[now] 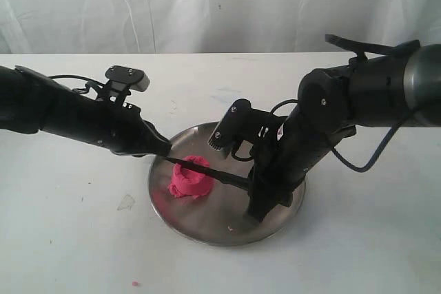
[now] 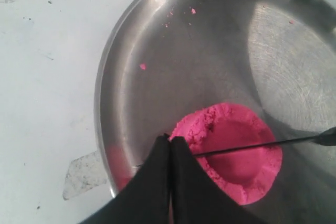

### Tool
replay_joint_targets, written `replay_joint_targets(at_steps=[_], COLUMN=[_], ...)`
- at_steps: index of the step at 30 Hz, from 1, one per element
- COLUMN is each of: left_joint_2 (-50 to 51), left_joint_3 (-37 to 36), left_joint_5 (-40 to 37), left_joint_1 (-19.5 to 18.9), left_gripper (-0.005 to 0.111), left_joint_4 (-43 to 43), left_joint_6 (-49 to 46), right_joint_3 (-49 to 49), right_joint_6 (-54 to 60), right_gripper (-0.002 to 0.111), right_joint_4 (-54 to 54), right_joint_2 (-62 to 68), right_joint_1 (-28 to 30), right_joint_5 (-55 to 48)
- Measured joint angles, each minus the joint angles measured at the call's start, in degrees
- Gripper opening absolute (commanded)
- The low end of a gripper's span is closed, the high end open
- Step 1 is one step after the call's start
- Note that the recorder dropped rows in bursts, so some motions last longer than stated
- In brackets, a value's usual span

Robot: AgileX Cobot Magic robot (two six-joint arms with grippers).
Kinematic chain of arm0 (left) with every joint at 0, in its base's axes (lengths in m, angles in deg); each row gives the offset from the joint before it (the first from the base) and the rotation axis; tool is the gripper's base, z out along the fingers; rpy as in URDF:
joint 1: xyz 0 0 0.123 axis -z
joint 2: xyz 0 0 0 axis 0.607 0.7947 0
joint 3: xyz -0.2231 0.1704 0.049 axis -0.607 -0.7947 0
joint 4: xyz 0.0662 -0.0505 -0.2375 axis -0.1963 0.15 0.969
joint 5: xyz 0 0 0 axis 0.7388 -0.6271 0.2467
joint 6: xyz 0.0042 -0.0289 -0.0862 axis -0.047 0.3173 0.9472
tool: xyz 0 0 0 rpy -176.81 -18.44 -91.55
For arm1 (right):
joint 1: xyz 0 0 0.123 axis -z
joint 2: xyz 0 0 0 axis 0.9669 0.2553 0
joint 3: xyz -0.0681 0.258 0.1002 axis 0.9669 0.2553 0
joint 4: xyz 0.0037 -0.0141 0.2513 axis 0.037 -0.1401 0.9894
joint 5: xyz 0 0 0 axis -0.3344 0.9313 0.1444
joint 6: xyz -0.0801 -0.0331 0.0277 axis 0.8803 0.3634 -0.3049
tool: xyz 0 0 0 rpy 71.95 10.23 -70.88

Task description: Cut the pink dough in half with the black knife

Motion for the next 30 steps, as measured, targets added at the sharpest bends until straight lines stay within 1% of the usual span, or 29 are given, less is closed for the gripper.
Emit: replay_joint_targets(at_steps=[6,25,30], left_joint_2=[2.54,3.87,3.87], left_joint_3=[1.64,2.23,4.01], left_joint_5=[-2.01,-0.96,-3.14], left_joint_1=[0.00,0.00,0.00], left_gripper=[0.000,0.000,0.000], left_joint_4=[0.00,0.00,0.00], left_joint_6=[0.00,0.00,0.00], right_joint_3=[0.00,0.00,0.00], right_joint_6=[0.00,0.00,0.00], right_gripper=[0.000,0.000,0.000], right_joint_4=[0.00,0.00,0.00], right_joint_2=[0.00,0.00,0.00], right_joint_1=[0.00,0.00,0.00], right_joint_5=[0.00,0.00,0.00])
